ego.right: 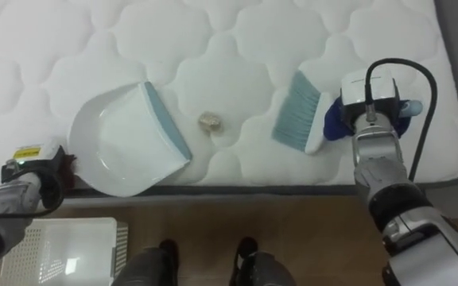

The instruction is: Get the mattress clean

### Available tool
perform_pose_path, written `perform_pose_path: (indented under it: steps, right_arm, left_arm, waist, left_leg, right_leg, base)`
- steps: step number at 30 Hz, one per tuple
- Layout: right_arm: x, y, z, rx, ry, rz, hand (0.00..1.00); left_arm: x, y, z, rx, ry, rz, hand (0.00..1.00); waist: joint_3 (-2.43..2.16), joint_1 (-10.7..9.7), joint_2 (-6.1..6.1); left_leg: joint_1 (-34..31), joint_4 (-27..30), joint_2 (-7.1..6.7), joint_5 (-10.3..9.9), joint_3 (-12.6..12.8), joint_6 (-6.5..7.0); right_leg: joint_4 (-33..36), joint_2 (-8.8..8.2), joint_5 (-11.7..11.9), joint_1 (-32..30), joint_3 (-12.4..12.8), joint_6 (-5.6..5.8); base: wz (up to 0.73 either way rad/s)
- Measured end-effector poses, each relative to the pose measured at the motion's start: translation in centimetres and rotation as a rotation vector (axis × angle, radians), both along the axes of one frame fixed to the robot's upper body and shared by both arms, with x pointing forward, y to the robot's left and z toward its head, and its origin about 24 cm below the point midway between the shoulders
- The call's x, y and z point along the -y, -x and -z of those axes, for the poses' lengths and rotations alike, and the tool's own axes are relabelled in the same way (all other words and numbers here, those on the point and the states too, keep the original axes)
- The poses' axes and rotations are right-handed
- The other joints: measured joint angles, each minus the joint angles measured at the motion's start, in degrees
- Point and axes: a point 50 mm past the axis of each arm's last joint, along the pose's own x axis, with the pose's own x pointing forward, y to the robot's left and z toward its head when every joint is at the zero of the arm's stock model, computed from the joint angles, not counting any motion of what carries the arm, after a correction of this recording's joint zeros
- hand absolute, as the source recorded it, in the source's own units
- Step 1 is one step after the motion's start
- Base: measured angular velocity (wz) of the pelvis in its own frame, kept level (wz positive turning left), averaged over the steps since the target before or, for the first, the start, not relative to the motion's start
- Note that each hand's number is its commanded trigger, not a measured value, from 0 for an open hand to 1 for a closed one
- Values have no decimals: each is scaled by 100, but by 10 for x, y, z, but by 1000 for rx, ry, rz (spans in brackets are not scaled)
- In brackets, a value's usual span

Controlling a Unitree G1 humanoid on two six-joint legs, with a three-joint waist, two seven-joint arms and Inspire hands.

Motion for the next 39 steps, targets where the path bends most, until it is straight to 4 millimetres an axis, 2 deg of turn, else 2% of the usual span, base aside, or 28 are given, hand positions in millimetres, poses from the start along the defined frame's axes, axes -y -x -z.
perform_pose_path:
  steps: [2, 6, 27, 39]
  right_arm:
    - [0, 1, 1, -2, -13, 8, 100]
    - [-3, 2, 5, -6, -21, 8, 100]
    - [-29, 5, 11, 15, -7, -44, 100]
    - [-56, 12, 16, 23, -75, -89, 100]
  left_arm:
    - [0, 1, 1, -2, 0, -3, 100]
    - [-2, 6, 5, -17, -3, -10, 100]
    - [-5, 10, 8, -36, -54, -21, 100]
    - [-4, 15, 12, -51, -72, -49, 100]
  waist:
    - [-2, 0, 3]
    - [-38, -38, 62]
    - [-39, -85, 62]
    - [-37, -222, 66]
  left_leg:
    - [22, -38, -4, 8, -1, -13]
    - [63, -57, -5, 23, -7, -27]
    - [140, -140, -7, 65, 33, -56]
    - [235, -406, -89, 160, 45, -90]
  right_leg:
    - [-3, 1, 4, 6, 0, -7]
    - [13, 7, 6, 34, 1, -12]
    - [21, 5, -14, 56, 26, -47]
    - [1, -5, -25, 29, 119, -59]
  base:
    - [2]
    - [0]
    - [0]
    - [0]
